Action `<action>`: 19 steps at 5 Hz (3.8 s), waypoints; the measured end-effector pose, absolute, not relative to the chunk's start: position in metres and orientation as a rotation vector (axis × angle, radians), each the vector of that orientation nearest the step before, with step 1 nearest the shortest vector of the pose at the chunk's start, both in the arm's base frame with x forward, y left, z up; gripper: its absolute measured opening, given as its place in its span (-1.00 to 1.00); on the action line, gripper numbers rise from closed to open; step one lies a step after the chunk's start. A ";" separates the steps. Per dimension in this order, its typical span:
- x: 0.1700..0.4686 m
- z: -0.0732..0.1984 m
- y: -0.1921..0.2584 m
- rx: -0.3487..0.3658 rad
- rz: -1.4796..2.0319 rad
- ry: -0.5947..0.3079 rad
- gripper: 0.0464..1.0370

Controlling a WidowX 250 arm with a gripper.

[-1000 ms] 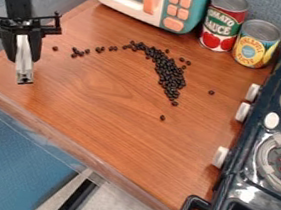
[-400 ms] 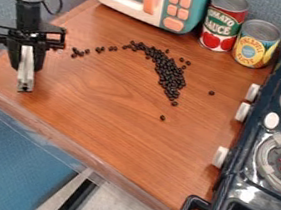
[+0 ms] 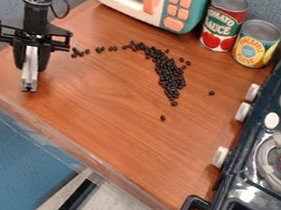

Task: Sweep into pile

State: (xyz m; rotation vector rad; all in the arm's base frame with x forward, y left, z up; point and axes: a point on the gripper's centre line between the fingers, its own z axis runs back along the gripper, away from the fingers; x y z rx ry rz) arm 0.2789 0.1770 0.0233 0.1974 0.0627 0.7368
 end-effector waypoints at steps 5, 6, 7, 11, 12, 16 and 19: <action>0.316 0.013 0.160 0.222 0.717 0.046 -0.34; 0.323 0.014 0.154 0.208 0.714 0.034 -0.34; 0.339 0.016 0.128 0.179 0.678 0.011 -0.34; 0.368 0.016 0.056 0.114 0.595 -0.001 -0.34; 0.377 0.016 0.055 0.106 0.614 -0.001 -0.34; 0.372 0.048 0.051 0.026 0.620 -0.043 -0.34; 0.324 0.082 0.092 0.052 0.647 -0.133 -0.34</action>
